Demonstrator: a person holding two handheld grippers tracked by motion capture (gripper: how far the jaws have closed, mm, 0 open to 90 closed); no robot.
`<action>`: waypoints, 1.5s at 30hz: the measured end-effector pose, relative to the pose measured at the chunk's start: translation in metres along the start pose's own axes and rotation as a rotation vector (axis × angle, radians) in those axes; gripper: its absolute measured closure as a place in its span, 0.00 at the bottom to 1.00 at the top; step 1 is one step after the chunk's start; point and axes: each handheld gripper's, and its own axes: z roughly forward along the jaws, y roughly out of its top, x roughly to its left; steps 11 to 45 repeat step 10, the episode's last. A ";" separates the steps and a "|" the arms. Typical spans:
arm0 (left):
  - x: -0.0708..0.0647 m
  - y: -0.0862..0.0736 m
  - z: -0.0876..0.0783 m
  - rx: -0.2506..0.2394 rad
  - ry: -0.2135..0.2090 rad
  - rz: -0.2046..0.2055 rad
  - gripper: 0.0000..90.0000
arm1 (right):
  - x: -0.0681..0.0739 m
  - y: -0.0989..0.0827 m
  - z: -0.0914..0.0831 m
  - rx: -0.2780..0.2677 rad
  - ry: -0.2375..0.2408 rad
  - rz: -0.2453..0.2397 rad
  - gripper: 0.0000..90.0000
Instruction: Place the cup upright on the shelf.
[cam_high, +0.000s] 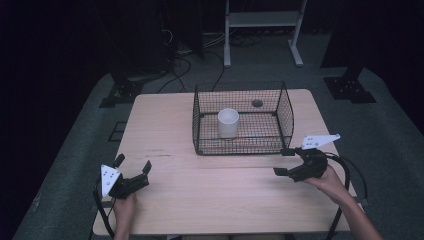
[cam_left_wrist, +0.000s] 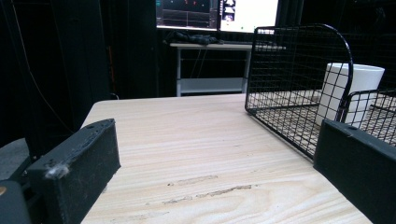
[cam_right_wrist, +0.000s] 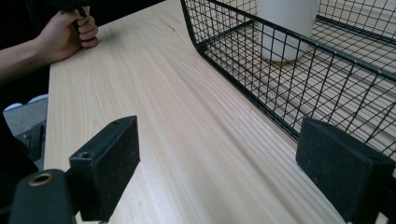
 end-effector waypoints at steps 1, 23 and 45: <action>0.000 0.000 0.000 0.000 0.000 0.000 0.00 | 0.001 -0.002 -0.001 -0.008 -0.005 0.002 0.14; 0.000 0.000 0.000 -0.001 0.004 -0.002 0.00 | 0.024 -0.032 -0.002 -0.092 -0.118 0.024 0.14; 0.000 0.000 0.000 -0.001 0.004 -0.002 0.00 | 0.024 -0.032 -0.002 -0.092 -0.118 0.024 0.14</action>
